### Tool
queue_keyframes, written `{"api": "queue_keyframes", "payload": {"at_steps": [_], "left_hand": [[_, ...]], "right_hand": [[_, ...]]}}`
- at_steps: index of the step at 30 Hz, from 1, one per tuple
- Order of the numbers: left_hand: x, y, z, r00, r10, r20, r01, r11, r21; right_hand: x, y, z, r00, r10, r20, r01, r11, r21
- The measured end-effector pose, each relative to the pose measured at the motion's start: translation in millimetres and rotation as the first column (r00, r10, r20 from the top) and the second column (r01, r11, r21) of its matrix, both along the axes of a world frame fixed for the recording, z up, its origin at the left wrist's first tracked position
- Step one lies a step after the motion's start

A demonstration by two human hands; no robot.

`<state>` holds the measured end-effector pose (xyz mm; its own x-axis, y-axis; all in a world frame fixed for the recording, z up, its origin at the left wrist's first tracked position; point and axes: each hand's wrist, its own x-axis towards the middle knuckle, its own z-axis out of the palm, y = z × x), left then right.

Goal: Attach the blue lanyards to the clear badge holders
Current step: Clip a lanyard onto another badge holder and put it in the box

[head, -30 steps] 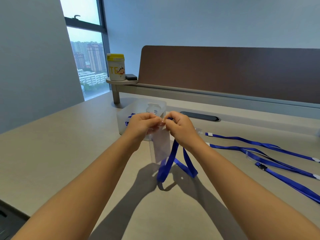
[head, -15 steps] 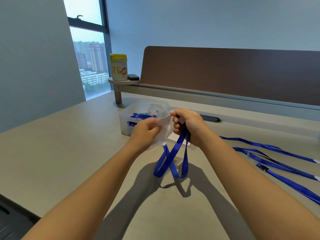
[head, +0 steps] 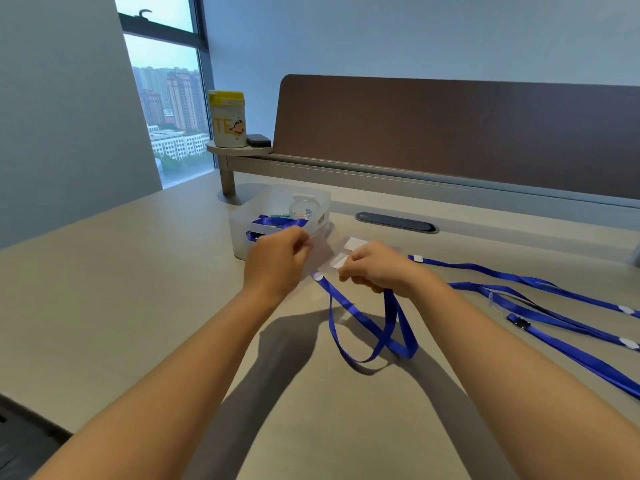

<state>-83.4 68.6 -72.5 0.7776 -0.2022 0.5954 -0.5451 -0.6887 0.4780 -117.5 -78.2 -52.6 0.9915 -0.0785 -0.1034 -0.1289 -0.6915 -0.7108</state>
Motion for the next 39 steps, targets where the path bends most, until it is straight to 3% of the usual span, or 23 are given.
{"api": "queue_keyframes", "payload": {"at_steps": [2, 6, 11, 16, 20, 22, 26, 28, 30, 34, 39], "left_hand": [[9.2, -0.7, 2.4, 0.992, 0.015, -0.127, -0.028, 0.994, -0.103], [17.6, 5.2, 1.6, 0.977, 0.044, -0.21, -0.072, 0.99, -0.125], [28.0, 16.4, -7.4, 0.954, 0.093, -0.285, -0.127, 0.987, -0.103], [34.5, 23.0, -8.4, 0.941, 0.12, -0.318, -0.151, 0.985, -0.077], [39.4, 25.8, -10.5, 0.936, 0.12, -0.332, -0.152, 0.986, -0.074], [39.7, 26.7, -10.4, 0.935, 0.117, -0.334, -0.151, 0.985, -0.078], [37.4, 27.3, -9.2, 0.933, 0.112, -0.343, -0.145, 0.987, -0.072], [36.3, 28.4, -8.7, 0.928, 0.11, -0.355, -0.144, 0.987, -0.073], [36.2, 31.6, -7.6, 0.922, 0.109, -0.372, -0.153, 0.984, -0.092], [37.9, 42.4, 1.0, 0.899, 0.104, -0.425, -0.2, 0.962, -0.188], [44.4, 60.0, 20.7, 0.894, 0.081, -0.44, -0.237, 0.92, -0.313]], "right_hand": [[2.2, -1.1, -7.2, 0.999, -0.037, 0.003, 0.037, 0.997, 0.072], [16.4, -2.5, -27.8, 0.985, -0.114, 0.132, 0.13, 0.985, -0.116], [33.5, 6.9, -55.9, 0.991, -0.127, -0.049, 0.103, 0.934, -0.341], [46.0, 21.9, -65.6, 0.996, -0.074, -0.043, 0.032, 0.785, -0.618], [46.6, 20.2, -56.5, 0.999, -0.021, -0.028, -0.007, 0.659, -0.752], [44.8, 17.9, -53.5, 1.0, -0.005, -0.021, -0.013, 0.622, -0.783], [41.3, 19.0, -50.7, 0.997, 0.005, -0.072, -0.058, 0.641, -0.766], [41.0, 18.6, -51.1, 0.995, -0.002, -0.097, -0.071, 0.665, -0.744], [42.4, 16.2, -52.2, 0.991, -0.038, -0.129, -0.056, 0.755, -0.653], [47.0, 13.7, -39.8, 0.983, -0.065, -0.172, 0.017, 0.963, -0.268], [62.4, 20.9, 8.6, 0.991, -0.126, 0.047, 0.114, 0.973, 0.201]]}}
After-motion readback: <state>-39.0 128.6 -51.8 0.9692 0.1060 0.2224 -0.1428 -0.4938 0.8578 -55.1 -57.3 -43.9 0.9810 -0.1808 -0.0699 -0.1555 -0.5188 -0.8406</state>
